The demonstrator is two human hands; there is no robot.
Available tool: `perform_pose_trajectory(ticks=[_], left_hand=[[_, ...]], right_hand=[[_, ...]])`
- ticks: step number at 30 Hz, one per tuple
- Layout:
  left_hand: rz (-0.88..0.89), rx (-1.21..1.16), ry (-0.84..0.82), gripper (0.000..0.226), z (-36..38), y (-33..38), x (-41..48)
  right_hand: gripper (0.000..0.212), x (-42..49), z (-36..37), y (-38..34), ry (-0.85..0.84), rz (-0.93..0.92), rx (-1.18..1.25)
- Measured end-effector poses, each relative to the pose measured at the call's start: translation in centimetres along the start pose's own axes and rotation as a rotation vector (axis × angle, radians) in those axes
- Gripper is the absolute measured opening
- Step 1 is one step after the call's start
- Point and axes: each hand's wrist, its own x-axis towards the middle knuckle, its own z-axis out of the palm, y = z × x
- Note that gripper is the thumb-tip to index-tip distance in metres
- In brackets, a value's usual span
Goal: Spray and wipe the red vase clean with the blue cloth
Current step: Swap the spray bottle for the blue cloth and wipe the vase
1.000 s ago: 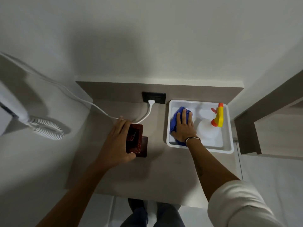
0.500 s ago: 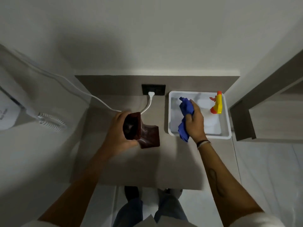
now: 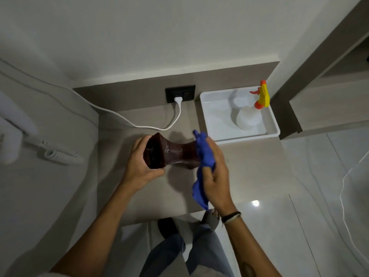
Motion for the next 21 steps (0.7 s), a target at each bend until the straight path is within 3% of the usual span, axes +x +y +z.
perform_pose_trajectory(ticks=[4,8,11,13,17,19,21], left_hand=[[0.043,-0.013,0.011,0.099,0.2,0.0,0.2],[0.023,0.024,0.042,0.101,0.0,-0.3,-0.2],[-0.02,0.062,0.035,0.11,0.0,-0.7,-0.8],[-0.019,0.054,0.029,0.11,0.2,-0.2,-0.6],[0.008,0.042,0.034,0.102,0.6,0.4,-0.2],[0.0,0.044,0.04,0.102,0.4,0.4,-0.2],[-0.015,0.065,0.046,0.106,0.2,0.5,-0.4]], right_hand=[[0.082,-0.3,5.2,-0.1,-0.3,-0.224,-0.2],[0.103,0.1,5.0,3.3,-0.385,-0.172,-0.456],[0.096,1.4,1.8,5.3,-0.365,-0.003,-0.664],[0.093,1.4,1.9,4.6,-0.347,0.011,-0.61],[0.093,-1.3,6.2,1.0,-0.418,-0.142,-0.303],[0.1,-1.1,5.9,1.6,-0.439,-0.171,-0.294],[0.099,0.2,3.5,3.8,-0.421,-0.092,-0.442]])
